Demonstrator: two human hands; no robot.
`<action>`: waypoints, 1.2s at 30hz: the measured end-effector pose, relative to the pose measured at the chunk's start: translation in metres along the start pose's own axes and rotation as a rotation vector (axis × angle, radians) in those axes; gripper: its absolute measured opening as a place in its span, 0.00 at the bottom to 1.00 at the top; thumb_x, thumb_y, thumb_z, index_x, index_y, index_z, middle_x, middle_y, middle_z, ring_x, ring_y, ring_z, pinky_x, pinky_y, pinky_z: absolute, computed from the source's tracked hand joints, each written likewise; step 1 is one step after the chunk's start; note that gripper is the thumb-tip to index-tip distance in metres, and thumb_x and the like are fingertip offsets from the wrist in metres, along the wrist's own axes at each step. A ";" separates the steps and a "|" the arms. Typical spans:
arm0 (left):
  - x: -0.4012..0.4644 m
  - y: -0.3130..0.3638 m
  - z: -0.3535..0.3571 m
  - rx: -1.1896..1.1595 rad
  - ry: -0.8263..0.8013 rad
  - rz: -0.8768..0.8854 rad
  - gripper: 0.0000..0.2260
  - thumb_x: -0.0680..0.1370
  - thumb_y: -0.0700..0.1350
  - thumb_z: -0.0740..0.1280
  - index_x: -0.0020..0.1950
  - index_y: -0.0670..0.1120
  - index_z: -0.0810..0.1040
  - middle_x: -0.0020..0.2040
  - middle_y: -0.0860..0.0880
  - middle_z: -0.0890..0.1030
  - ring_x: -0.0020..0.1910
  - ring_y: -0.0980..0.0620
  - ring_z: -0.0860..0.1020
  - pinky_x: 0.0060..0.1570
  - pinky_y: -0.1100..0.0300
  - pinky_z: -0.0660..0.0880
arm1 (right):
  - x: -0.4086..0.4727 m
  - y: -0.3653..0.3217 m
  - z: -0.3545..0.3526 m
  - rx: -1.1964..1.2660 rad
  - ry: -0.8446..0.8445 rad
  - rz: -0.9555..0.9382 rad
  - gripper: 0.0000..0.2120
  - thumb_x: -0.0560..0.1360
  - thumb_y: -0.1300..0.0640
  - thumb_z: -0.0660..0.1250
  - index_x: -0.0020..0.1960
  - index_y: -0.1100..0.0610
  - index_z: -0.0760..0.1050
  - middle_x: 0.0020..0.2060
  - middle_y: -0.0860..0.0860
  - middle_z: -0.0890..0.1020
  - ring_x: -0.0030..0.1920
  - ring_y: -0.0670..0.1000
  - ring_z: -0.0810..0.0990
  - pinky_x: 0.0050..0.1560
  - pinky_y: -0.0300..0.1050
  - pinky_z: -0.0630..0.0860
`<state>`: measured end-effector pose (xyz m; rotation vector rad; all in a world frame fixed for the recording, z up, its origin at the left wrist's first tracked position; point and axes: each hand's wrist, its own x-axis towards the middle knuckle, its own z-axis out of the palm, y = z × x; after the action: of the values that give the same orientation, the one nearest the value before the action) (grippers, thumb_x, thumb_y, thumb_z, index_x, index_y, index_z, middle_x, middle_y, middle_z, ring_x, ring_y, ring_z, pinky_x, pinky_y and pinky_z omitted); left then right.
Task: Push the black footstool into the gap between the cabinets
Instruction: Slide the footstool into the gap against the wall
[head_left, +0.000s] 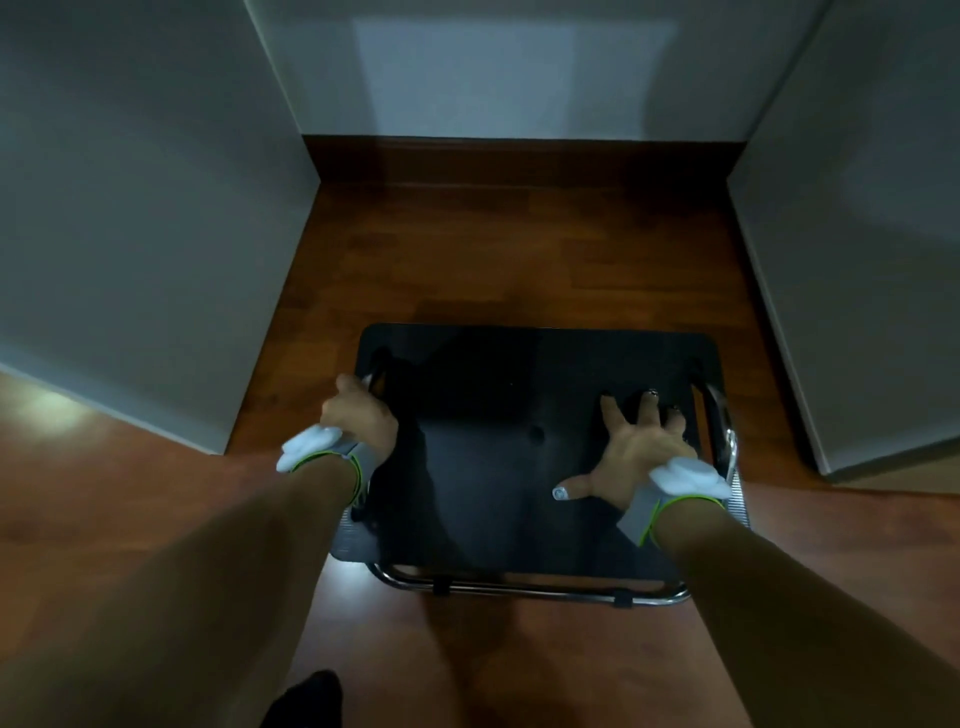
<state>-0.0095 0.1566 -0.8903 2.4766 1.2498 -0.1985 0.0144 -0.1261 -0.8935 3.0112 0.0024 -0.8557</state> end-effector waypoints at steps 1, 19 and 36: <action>0.003 0.002 -0.003 -0.002 0.003 -0.011 0.11 0.81 0.40 0.59 0.62 0.38 0.69 0.60 0.34 0.77 0.59 0.36 0.77 0.58 0.46 0.73 | 0.002 -0.001 -0.002 0.010 -0.003 -0.001 0.73 0.39 0.18 0.65 0.78 0.38 0.42 0.79 0.55 0.47 0.75 0.67 0.49 0.68 0.67 0.67; 0.055 0.019 0.001 0.119 0.074 0.245 0.12 0.79 0.41 0.60 0.59 0.36 0.70 0.55 0.34 0.78 0.52 0.34 0.79 0.48 0.47 0.76 | 0.067 -0.018 -0.013 0.062 0.034 0.000 0.77 0.35 0.19 0.65 0.78 0.37 0.37 0.79 0.57 0.40 0.77 0.68 0.40 0.76 0.67 0.54; 0.083 0.046 -0.017 -0.002 0.013 0.132 0.12 0.80 0.38 0.62 0.62 0.35 0.68 0.60 0.32 0.76 0.60 0.33 0.76 0.58 0.44 0.73 | 0.093 -0.031 -0.019 0.141 0.061 -0.016 0.76 0.36 0.18 0.66 0.78 0.36 0.37 0.79 0.54 0.37 0.77 0.66 0.37 0.74 0.70 0.51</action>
<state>0.0763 0.1997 -0.8865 2.5519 1.0858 -0.1467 0.1031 -0.0949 -0.9263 3.1711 -0.0354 -0.7979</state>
